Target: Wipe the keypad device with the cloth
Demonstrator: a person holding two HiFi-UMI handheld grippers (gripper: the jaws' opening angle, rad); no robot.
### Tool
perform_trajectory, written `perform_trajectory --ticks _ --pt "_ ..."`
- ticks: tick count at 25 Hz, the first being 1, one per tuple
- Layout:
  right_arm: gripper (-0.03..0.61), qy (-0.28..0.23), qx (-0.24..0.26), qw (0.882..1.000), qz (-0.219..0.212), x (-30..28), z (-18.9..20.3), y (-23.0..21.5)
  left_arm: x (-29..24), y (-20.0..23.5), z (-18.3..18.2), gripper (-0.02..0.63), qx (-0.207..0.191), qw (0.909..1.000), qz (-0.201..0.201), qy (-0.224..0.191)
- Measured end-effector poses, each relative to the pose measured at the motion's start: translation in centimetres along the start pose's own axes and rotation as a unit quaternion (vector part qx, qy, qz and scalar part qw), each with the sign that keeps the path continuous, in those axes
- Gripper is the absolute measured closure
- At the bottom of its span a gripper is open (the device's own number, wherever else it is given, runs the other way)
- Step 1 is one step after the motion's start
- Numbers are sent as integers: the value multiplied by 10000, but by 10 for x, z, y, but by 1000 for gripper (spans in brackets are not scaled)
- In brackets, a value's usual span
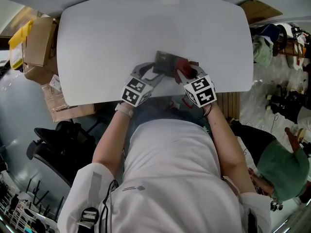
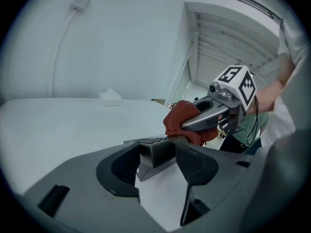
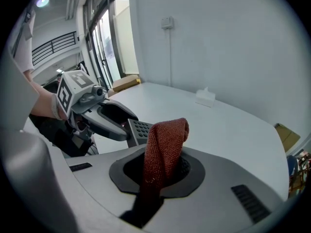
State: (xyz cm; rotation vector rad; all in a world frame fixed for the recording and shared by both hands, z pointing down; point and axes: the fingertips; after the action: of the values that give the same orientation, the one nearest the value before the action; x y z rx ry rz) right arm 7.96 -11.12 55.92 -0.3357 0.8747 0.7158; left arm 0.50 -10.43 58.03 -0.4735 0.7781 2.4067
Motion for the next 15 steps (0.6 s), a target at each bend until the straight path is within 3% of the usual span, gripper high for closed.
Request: perform_trajectory --ticks 15 --pt "523 -270 490 9927 -1064 -38 -58 54 0 0 0 385 112 9998 152 0"
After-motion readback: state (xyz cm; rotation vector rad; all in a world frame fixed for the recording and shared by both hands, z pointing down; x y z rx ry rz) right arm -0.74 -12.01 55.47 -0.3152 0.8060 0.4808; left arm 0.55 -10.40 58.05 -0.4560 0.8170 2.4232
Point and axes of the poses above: the fingertips, and each gripper's own axes: x backward along the fingers, y to its left, z out of its underside, and after that the axes turned 4 degrees about x, right-handed
